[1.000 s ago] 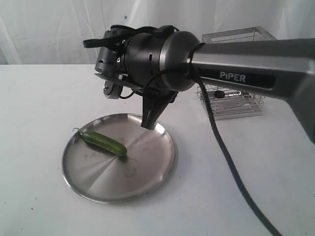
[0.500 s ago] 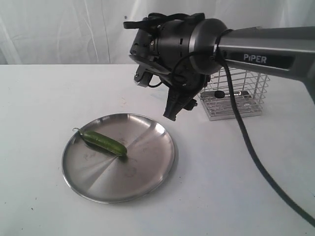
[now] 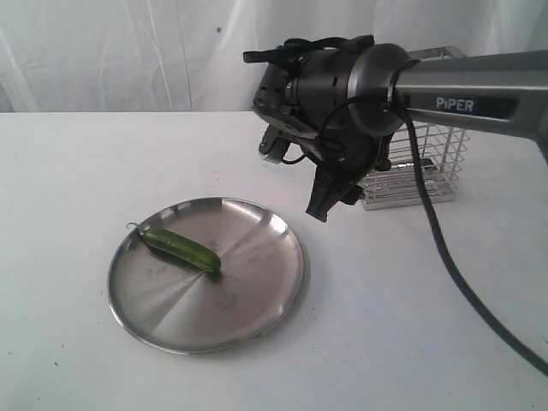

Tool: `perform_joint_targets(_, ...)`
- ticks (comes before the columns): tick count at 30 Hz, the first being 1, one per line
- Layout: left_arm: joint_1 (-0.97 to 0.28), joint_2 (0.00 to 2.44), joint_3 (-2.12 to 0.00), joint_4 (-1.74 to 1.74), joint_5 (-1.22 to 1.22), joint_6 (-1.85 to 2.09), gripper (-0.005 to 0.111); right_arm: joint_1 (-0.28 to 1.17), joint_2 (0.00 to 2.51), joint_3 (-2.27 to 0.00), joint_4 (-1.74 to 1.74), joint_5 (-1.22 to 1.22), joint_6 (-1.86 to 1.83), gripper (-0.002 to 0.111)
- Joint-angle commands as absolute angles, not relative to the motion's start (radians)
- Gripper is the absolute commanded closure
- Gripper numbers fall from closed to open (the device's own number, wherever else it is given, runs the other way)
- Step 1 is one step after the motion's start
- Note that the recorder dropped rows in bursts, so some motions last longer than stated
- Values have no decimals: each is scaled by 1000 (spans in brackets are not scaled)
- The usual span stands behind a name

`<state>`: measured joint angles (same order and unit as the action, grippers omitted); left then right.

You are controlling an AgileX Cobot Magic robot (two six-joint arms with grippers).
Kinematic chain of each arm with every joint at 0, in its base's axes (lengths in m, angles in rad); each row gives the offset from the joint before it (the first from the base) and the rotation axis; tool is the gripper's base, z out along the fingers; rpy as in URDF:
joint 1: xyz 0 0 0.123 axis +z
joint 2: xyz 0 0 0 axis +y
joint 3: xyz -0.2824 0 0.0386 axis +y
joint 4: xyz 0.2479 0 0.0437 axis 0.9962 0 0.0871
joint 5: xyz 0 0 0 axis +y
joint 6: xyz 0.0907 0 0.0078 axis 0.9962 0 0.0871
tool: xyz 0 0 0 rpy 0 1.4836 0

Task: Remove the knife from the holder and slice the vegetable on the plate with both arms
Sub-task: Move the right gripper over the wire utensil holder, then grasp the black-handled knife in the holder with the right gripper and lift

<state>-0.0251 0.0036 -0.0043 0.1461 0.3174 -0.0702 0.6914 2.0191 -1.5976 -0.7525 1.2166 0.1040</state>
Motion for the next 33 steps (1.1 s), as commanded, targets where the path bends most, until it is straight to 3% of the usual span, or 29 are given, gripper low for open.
perform_joint_targets(1, -24, 0, 0, 143, 315, -69, 107, 657, 2017, -1592, -765, 1221, 110, 50)
perform_joint_targets(28, -24, 0, 0, 143, 315, -69, 107, 652, 2077, -1592, -874, 1221, 205, 51)
perform_joint_targets(33, -24, 0, 0, 143, 315, -69, 107, 652, 2077, -1592, -848, 1221, 205, 63)
